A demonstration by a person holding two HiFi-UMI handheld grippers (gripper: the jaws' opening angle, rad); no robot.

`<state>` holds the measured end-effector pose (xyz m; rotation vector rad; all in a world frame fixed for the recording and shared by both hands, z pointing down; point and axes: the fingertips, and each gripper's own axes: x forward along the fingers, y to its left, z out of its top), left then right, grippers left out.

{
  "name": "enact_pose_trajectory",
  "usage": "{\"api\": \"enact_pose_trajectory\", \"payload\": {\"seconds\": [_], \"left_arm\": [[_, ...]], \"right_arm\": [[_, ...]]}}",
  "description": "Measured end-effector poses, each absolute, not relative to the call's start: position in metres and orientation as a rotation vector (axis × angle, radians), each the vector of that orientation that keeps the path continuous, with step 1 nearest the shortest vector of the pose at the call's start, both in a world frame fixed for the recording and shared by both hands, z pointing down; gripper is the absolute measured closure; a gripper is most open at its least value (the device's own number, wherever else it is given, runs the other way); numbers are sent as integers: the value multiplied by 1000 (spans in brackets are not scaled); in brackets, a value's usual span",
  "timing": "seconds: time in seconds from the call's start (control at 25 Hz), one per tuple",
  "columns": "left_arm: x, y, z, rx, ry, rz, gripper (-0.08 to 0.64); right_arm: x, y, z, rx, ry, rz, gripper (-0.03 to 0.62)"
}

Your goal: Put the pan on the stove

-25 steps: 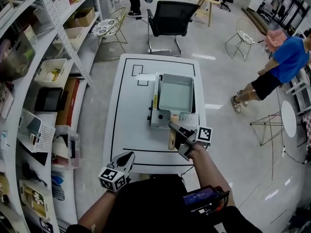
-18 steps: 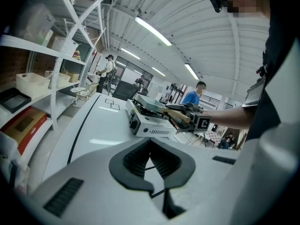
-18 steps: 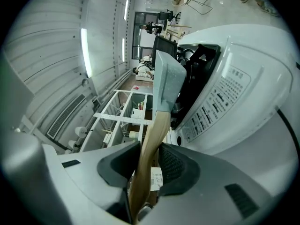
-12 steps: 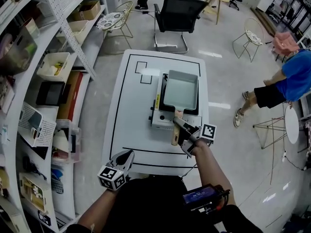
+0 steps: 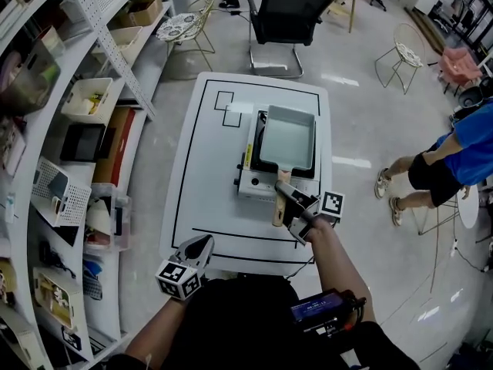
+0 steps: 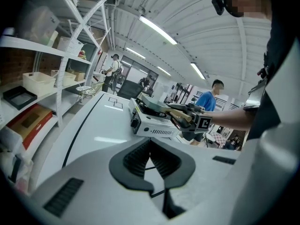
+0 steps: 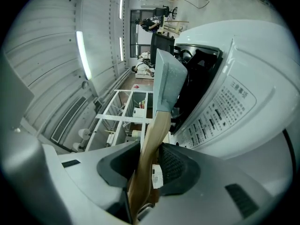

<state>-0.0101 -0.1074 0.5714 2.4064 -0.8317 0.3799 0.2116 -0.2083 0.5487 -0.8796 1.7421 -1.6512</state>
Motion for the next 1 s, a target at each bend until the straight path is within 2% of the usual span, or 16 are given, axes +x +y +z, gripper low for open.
{"api": "enact_pose_trajectory", "payload": {"seconds": [0.48,1.0], "left_arm": [[8,-90,571,2397,-852,407,551],[22,-83,574,2410,-827,433,551]], "right_arm": [[214,-215,548,-869,1768,-1680,443],[232,-203,544,-919,1868,-1573,403]]}}
